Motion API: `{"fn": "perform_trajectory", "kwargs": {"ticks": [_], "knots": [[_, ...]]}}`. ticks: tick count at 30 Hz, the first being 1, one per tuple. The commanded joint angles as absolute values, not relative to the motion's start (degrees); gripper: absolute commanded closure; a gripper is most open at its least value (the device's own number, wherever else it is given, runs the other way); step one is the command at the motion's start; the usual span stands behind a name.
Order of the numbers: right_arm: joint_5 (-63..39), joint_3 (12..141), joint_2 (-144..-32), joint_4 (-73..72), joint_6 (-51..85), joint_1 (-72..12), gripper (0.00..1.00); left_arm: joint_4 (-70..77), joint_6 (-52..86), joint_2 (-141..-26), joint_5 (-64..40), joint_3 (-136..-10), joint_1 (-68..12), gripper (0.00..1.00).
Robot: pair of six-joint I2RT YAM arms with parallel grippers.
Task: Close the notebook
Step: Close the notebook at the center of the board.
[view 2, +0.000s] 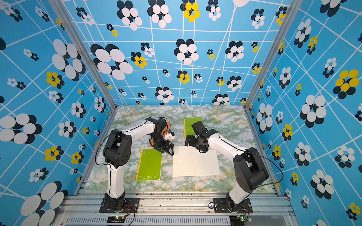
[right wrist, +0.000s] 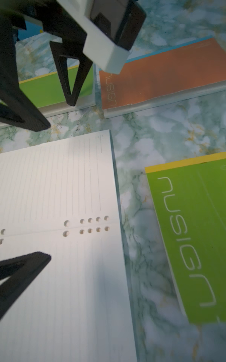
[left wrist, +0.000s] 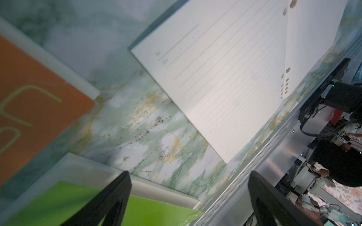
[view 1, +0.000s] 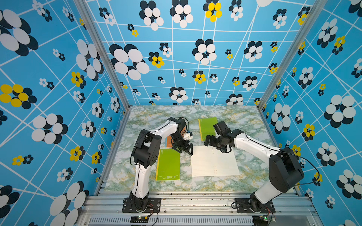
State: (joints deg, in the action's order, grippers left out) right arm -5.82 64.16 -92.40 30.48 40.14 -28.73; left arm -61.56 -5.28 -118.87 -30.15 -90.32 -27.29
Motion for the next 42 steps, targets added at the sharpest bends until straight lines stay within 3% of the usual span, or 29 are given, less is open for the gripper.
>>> {"fn": "perform_trajectory", "kwargs": {"ticks": [1,10,18,31,34,42], "knots": [[-1.62,62.0,-89.43,35.23,37.42,-25.89,0.01,-58.94,4.63,-115.24,-24.66,-90.5,-29.2,0.06],[1.17,56.53,-86.14,36.36,35.96,-17.65,0.01,-60.29,21.05,-119.75,-20.68,-96.63,-35.74,0.07],[1.1,53.33,-85.52,35.8,35.6,-13.34,0.01,-54.9,31.16,-120.53,-17.45,-92.79,-36.45,0.07],[-6.95,48.27,-87.38,29.55,36.1,-10.9,0.01,-52.86,36.94,-123.96,-16.61,-91.54,-36.47,0.07],[-7.1,47.1,-87.61,29.36,36.3,-10.9,0.01,-52.56,37.39,-124.44,-17.71,-90.84,-36.49,0.11],[-5.53,43.89,-88.0,28.09,36.95,-10.9,0.01,-52.97,38.85,-127.27,-17.83,-91.91,-37.56,0.08]]}}
